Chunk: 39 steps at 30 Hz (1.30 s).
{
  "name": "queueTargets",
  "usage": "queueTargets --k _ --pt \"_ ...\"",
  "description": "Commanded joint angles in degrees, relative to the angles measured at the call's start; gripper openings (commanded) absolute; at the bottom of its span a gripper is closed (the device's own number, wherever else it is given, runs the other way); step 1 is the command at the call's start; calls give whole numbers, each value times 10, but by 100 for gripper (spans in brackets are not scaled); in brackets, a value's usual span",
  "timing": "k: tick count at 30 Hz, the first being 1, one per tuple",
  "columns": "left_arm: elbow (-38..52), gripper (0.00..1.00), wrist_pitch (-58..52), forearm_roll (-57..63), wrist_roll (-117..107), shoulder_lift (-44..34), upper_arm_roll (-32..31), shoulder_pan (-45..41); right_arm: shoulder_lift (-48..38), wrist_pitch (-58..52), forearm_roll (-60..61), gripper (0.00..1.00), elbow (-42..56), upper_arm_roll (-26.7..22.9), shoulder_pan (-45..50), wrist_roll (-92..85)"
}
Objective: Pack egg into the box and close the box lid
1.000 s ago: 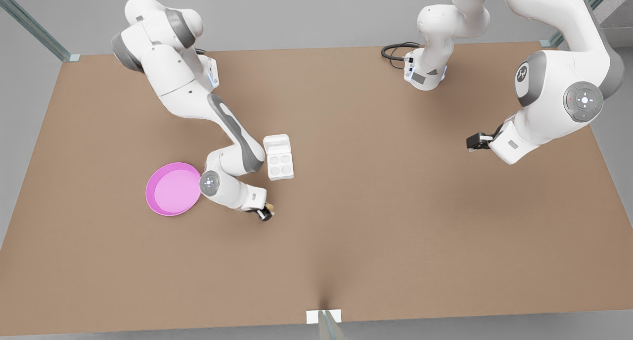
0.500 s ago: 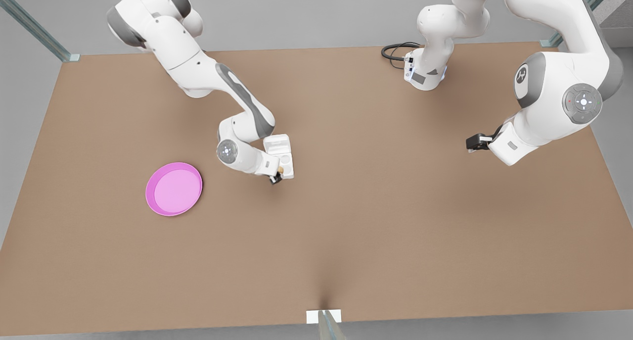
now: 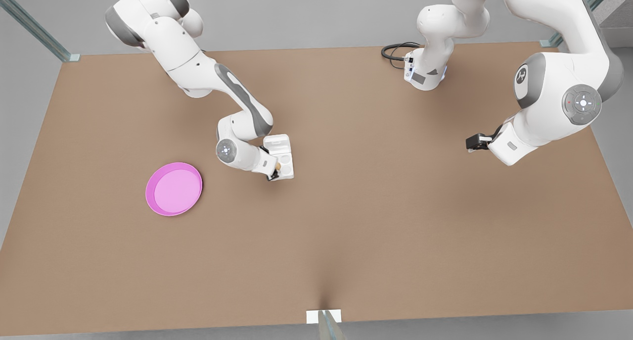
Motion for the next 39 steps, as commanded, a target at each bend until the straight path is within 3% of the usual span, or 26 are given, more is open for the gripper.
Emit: queueTargets --k 1,4,6,8,10,13,14,16,18,20,30,34,39 --pt "0 100 0 0 0 0 0 0 -1 3 2 100 1 2 -2 26" --pt "0 97 0 0 0 0 0 0 -11 -2 2 100 4 7 -11 30" --pt "0 88 0 0 -1 0 0 0 -59 -96 51 100 28 18 -40 57" --pt "1 21 -3 0 -11 5 -3 -1 -66 -162 55 100 88 9 -87 182" --pt "4 21 -4 -5 -52 16 -11 -44 -58 -157 6 100 130 -64 -87 425" --pt "22 21 -3 -64 -178 48 -11 -170 -54 -178 -184 100 201 -134 -88 858" --pt "21 21 -7 -65 -181 52 -14 -190 -67 -243 -218 100 231 -166 -86 875" --pt "21 21 -29 -75 -206 63 -49 -215 -113 -315 -294 100 246 -163 -100 1031" --pt "19 21 -37 -77 -263 82 -114 -244 -148 -358 -283 100 302 -162 -146 1052" --pt "18 21 -34 -102 -270 90 -115 -285 -140 -469 -283 100 380 -165 -145 1053" --pt "17 21 144 -115 -494 181 -114 -457 -96 -462 -293 100 407 -175 -146 1053" --pt "28 21 239 -120 -590 227 -114 -465 -85 -462 -292 100 408 -176 -146 1053" --pt "87 21 269 -116 -643 290 -110 -468 -84 -462 -291 100 408 -176 -149 1053"
